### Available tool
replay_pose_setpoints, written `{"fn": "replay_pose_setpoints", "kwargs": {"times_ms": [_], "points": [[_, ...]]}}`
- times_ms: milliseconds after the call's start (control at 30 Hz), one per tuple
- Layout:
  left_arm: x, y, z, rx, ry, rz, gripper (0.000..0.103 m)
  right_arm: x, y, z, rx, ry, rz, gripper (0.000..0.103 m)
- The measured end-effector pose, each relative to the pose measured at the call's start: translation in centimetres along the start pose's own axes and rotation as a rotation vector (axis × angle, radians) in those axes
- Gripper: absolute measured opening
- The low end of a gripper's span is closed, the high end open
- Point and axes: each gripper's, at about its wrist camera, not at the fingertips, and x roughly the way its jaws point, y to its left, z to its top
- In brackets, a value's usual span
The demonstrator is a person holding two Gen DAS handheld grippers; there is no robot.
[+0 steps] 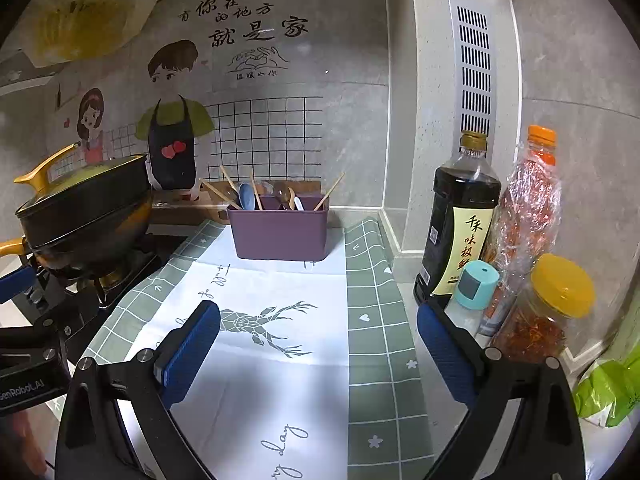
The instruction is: Organize utensils
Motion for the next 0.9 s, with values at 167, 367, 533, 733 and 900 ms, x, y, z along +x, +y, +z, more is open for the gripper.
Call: {"fn": "replay_pose_setpoints", "kwargs": {"times_ms": [167,367,533,733,900], "points": [[0.03,0.02,0.01,0.000,0.002,-0.005,0.103,-0.12,-0.11,-0.02,-0.001,0.001,-0.003,0.098],[0.08,-0.26,-0.03,-0.003,0.011,-0.011,0.103,-0.09,-0.28,-0.05,-0.001,0.003,-0.005,0.098],[0.06,-0.40,-0.02,-0.007,0.013,-0.014,0.103,-0.09,-0.27,-0.08,-0.003,0.003,-0.007,0.098],[-0.01,-0.47,-0.08,-0.007,0.013,-0.014,0.103,-0.16,-0.29,-0.08,0.001,0.001,-0.003,0.098],[-0.15,-0.10,-0.07,-0.009,0.009,-0.012,0.103,-0.34,-0.40,0.10,-0.001,-0.002,0.010,0.098]]}}
